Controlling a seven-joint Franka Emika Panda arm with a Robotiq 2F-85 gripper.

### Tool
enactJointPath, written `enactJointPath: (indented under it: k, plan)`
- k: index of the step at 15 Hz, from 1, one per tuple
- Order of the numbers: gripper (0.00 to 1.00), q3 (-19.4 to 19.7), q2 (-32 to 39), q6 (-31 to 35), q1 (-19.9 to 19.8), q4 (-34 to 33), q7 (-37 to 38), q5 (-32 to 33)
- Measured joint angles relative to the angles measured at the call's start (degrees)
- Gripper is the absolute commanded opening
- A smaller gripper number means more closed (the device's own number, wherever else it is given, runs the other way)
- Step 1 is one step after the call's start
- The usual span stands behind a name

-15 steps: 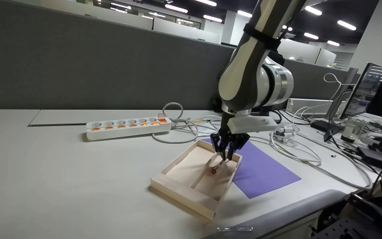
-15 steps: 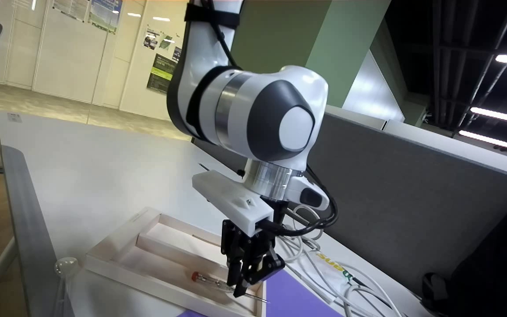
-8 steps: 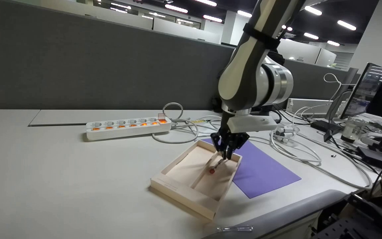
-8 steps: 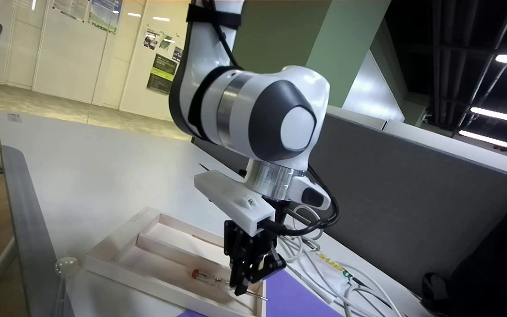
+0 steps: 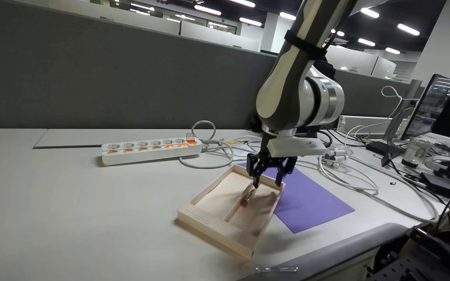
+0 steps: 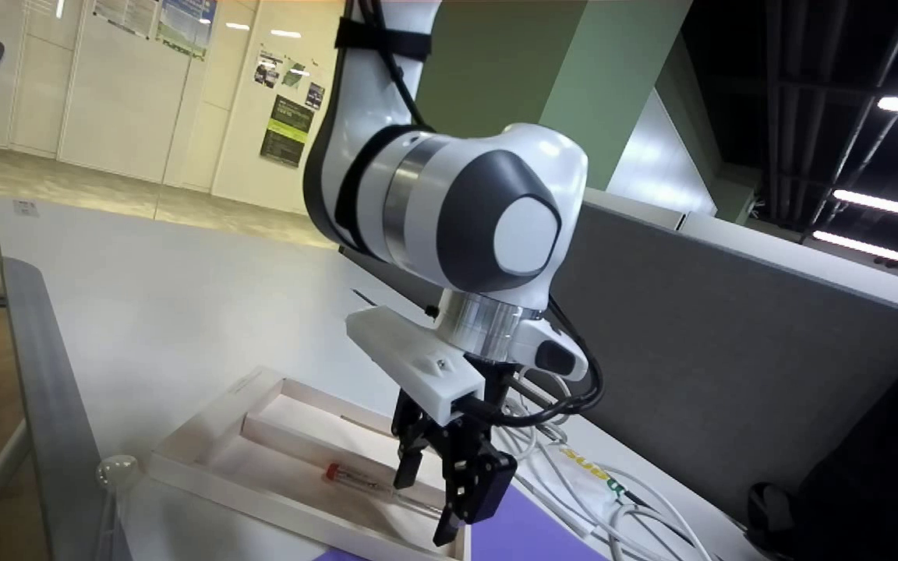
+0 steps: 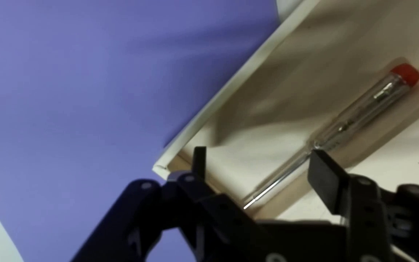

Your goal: Put the screwdriver on the tray onto the table

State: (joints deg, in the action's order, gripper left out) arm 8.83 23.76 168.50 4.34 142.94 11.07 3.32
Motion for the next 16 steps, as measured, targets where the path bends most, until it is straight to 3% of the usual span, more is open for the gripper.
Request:
enactJointPath:
  k: [8, 9, 10, 16]
  plan:
    - [1.00, -1.12, 1.54, 1.33, -0.01, -0.89, -0.04, -1.25]
    - [0.75, -1.31, 1.59, 1.33, -0.01, -1.02, -0.10, -1.25]
    - [0.74, -1.53, 1.64, 1.33, 0.00, -1.14, -0.18, -1.25]
    - [0.35, -1.56, 1.76, 1.30, 0.05, -1.86, -1.55, -1.24]
